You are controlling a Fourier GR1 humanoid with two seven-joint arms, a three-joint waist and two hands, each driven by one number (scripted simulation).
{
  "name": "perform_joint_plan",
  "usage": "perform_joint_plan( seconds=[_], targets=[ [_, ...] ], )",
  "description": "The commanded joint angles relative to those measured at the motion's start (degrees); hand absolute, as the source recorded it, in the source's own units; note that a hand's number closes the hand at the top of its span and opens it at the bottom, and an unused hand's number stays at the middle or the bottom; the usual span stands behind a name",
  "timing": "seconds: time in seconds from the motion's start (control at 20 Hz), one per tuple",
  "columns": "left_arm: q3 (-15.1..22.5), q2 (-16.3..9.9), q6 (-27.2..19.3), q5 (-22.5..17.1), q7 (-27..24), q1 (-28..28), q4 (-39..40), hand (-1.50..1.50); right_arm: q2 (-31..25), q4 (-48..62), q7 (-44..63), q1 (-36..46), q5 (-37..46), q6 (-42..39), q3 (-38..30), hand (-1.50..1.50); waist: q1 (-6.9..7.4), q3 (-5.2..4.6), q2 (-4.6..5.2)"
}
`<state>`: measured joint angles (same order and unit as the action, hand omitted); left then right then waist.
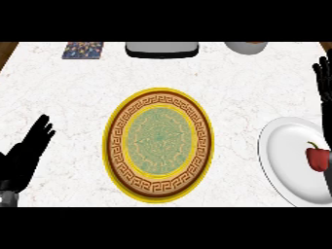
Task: Pick the bell pepper from the plate and place it in the plate
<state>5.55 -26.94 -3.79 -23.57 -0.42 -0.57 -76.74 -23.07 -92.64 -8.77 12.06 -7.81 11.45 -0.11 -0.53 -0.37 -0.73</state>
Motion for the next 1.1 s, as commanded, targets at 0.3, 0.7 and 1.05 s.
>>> perform_joint_plan(
  seconds=[0.3, 0.7, 1.05],
  targets=[
    [-0.76, -6.95, -6.83, 12.72, -8.09, -2.08, -3.36, 0.0, -3.89, 2.93, 1.27, -9.88, -8.56, 4.01, -18.15, -1.5, -2.45, 0.34, 0.56],
    [2.64, -3.47, -10.23, 17.58, -10.59, -6.91, -7.32, 0.0, 19.23, -13.4, -16.38, -20.26, -24.54, 7.74, -29.63, -1.5, -0.46, 0.44, 0.31],
    [0.71, -3.02, -9.6, 19.43, -12.0, -7.05, -5.45, 0.0, 15.37, -20.02, -10.9, -37.83, -22.52, -6.15, -26.67, -1.5, 0.05, 0.36, 0.55]
  ],
)
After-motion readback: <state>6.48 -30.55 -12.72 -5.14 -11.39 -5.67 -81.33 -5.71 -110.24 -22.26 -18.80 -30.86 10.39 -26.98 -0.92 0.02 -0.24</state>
